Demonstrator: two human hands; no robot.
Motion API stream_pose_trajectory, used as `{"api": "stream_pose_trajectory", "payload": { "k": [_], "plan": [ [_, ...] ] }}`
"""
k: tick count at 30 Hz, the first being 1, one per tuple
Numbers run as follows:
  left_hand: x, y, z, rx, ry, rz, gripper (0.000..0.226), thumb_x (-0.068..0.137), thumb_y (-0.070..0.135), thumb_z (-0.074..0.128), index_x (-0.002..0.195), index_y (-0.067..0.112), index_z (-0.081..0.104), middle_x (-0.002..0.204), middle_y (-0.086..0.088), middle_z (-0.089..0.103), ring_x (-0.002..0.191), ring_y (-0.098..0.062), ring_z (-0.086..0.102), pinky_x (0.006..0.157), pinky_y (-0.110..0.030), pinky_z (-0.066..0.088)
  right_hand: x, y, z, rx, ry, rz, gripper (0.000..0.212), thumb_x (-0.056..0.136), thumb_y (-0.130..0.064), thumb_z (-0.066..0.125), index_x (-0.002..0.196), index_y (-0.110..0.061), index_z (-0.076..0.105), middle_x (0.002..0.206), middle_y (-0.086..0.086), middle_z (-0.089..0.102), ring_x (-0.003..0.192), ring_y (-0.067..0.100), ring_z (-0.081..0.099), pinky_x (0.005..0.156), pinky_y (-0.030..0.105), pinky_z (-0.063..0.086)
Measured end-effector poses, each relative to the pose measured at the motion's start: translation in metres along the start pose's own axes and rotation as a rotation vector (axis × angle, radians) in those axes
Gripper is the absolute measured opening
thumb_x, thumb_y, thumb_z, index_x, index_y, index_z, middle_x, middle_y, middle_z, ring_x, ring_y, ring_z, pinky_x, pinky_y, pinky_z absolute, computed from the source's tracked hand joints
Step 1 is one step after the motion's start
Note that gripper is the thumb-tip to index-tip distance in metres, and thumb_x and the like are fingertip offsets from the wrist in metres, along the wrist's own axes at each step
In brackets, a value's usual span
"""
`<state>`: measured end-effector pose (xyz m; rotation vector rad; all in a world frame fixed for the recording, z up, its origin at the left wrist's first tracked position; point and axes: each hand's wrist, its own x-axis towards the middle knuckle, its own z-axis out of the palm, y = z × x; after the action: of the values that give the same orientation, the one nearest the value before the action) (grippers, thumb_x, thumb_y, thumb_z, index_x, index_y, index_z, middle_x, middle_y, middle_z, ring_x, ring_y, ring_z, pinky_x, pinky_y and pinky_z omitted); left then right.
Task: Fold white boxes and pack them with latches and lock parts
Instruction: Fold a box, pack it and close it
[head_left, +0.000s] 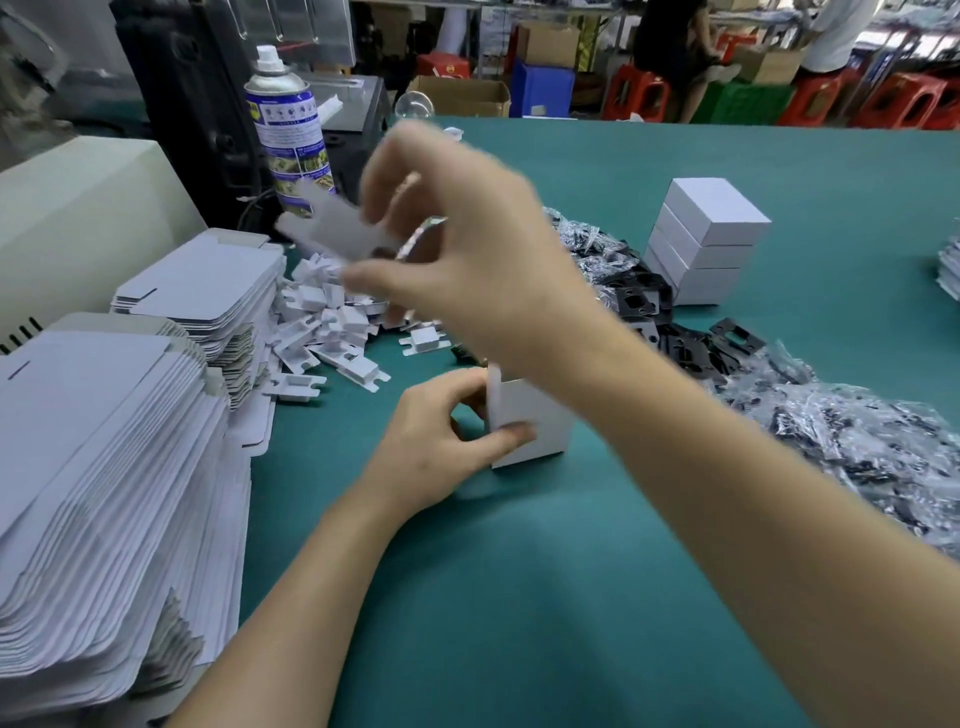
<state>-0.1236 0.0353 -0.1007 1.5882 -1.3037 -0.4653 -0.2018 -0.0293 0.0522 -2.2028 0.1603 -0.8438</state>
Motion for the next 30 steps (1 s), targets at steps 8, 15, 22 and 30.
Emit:
{"api": "stream_pose_trajectory", "payload": {
  "k": [8, 15, 22, 30],
  "plan": [
    [0.002, -0.012, 0.001, 0.025, 0.007, 0.018, 0.03, 0.086, 0.026, 0.088, 0.114, 0.029, 0.077, 0.09, 0.033, 0.066, 0.074, 0.004, 0.059, 0.062, -0.008, 0.042, -0.03, 0.028, -0.089, -0.277, -0.085, 0.14, 0.025, 0.089, -0.013, 0.08, 0.104, -0.014, 0.059, 0.092, -0.003, 0.069, 0.054, 0.021, 0.062, 0.05, 0.03, 0.053],
    [0.001, -0.011, 0.001, 0.023, 0.0, 0.01, 0.03, 0.086, 0.025, 0.088, 0.114, 0.028, 0.078, 0.088, 0.032, 0.066, 0.066, 0.007, 0.055, 0.059, -0.008, 0.04, -0.043, 0.031, -0.09, -0.737, -0.244, 0.081, 0.018, 0.09, -0.023, 0.074, 0.102, -0.032, 0.066, 0.091, -0.015, 0.07, 0.068, 0.002, 0.051, 0.067, 0.035, 0.048],
    [0.001, -0.008, 0.0, -0.003, -0.009, 0.017, 0.028, 0.086, 0.024, 0.088, 0.104, 0.039, 0.073, 0.087, 0.03, 0.066, 0.06, 0.008, 0.052, 0.057, -0.009, 0.038, -0.037, 0.023, -0.064, -1.0, -0.439, 0.029, 0.039, 0.091, -0.011, 0.065, 0.1, -0.049, 0.065, 0.095, -0.016, 0.066, 0.085, 0.016, 0.062, 0.059, 0.029, 0.04],
    [0.0, -0.007, 0.0, -0.013, -0.008, 0.011, 0.026, 0.086, 0.023, 0.088, 0.109, 0.028, 0.077, 0.085, 0.03, 0.065, 0.064, 0.005, 0.053, 0.058, -0.013, 0.039, -0.037, 0.03, -0.044, -0.902, -0.376, 0.024, 0.022, 0.094, -0.018, 0.065, 0.109, -0.029, 0.054, 0.091, -0.016, 0.068, 0.082, 0.019, 0.06, 0.063, 0.033, 0.043]
  ]
}}
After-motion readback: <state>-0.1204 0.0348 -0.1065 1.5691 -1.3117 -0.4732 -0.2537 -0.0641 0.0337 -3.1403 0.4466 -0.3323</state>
